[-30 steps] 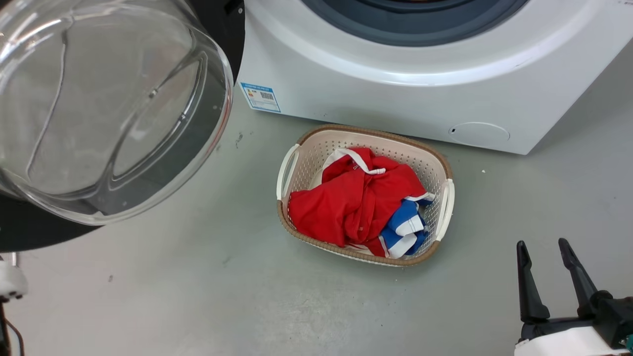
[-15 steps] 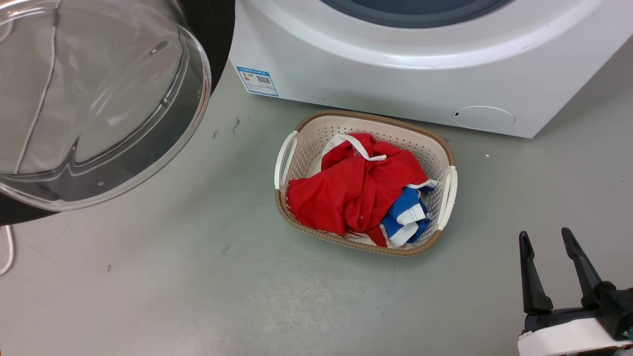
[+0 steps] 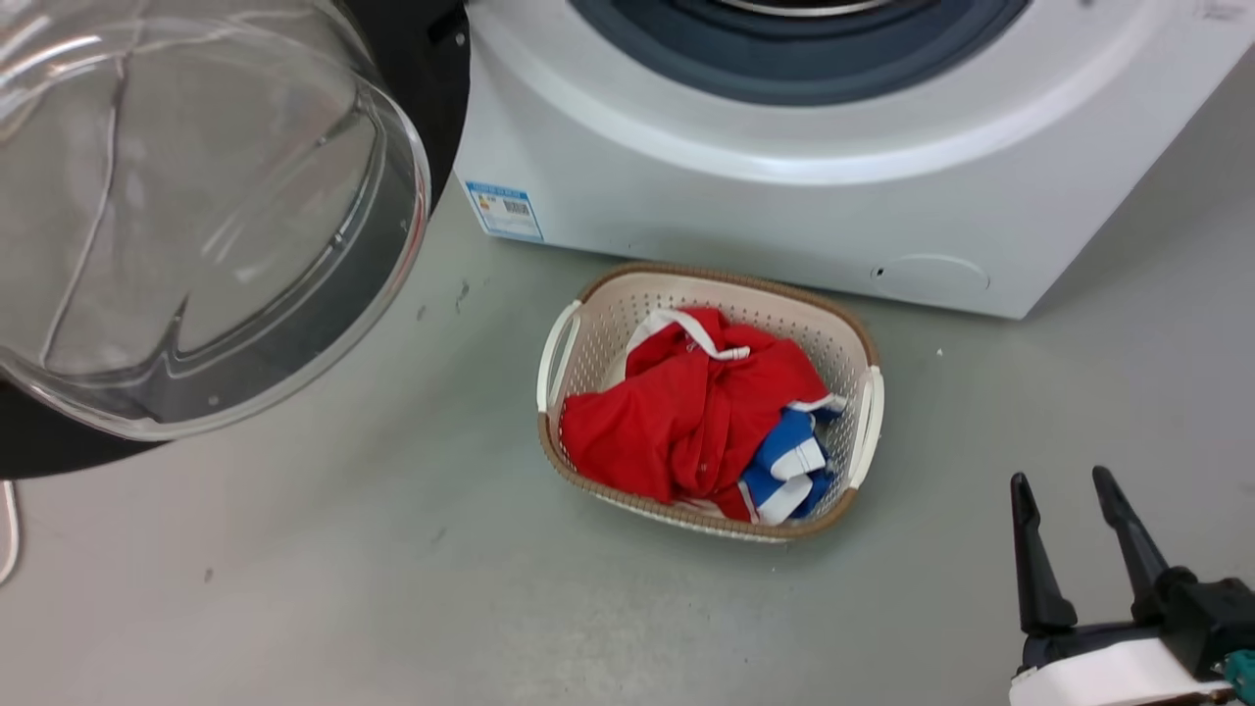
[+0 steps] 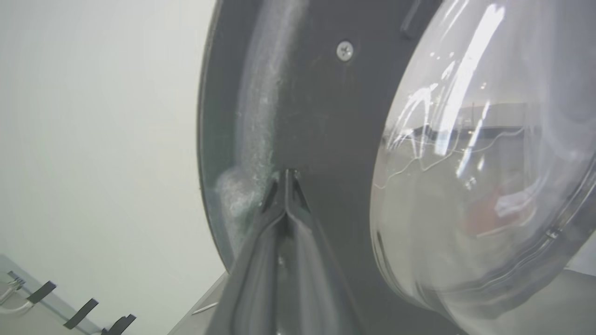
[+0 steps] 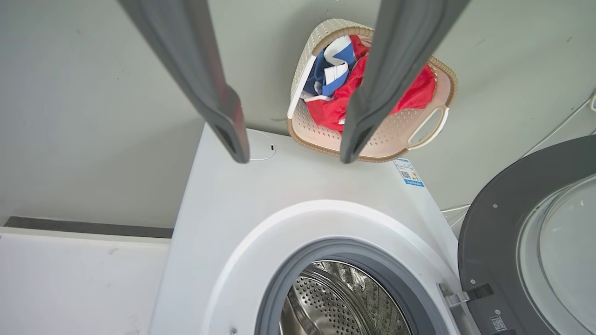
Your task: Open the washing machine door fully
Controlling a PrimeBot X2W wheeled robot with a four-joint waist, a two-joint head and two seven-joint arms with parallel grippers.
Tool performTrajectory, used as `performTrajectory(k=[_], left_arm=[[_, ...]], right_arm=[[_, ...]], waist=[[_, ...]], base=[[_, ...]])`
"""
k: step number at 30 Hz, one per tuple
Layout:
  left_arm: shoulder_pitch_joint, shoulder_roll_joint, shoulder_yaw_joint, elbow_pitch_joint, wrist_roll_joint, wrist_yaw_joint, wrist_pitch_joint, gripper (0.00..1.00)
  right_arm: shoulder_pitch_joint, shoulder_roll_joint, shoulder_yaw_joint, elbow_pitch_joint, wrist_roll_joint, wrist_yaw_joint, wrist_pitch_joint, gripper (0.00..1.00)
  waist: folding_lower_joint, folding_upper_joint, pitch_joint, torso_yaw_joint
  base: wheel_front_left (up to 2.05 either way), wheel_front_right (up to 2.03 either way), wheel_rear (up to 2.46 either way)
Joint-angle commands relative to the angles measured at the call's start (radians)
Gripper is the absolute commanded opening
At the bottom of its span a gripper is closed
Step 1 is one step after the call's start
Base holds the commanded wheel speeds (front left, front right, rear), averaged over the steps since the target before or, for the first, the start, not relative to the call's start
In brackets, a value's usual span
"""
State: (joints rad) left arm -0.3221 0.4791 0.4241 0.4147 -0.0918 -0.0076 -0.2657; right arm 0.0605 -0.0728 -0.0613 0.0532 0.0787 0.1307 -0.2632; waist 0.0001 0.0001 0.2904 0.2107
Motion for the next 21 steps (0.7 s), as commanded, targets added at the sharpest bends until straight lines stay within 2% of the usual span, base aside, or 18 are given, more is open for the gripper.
performTrajectory(k=[1,12,21], left_arm=[[0.03,-0.006,0.005,-0.033,0.014,-0.001,0.002,0.0],[0.126,-0.05,-0.048,-0.284,0.072,-0.04,0.003,0.0],[0.19,-0.138,-0.173,-0.409,0.096,-0.061,0.003,0.0]], right_arm=[[0.011,0.007,0.004,0.005,0.002,0.0,-0.002,1.0],[0.051,0.021,0.011,0.013,0.011,0.0,-0.002,1.0],[0.078,0.023,0.013,-0.029,0.022,0.0,-0.002,1.0]], waist=[[-0.0001,-0.0001,-0.044,-0.003],[-0.0001,-0.0001,-0.163,-0.012],[-0.0001,-0.0001,-0.227,-0.056]], base=[[0.0,0.0,0.0],[0.0,0.0,0.0],[0.0,0.0,0.0]])
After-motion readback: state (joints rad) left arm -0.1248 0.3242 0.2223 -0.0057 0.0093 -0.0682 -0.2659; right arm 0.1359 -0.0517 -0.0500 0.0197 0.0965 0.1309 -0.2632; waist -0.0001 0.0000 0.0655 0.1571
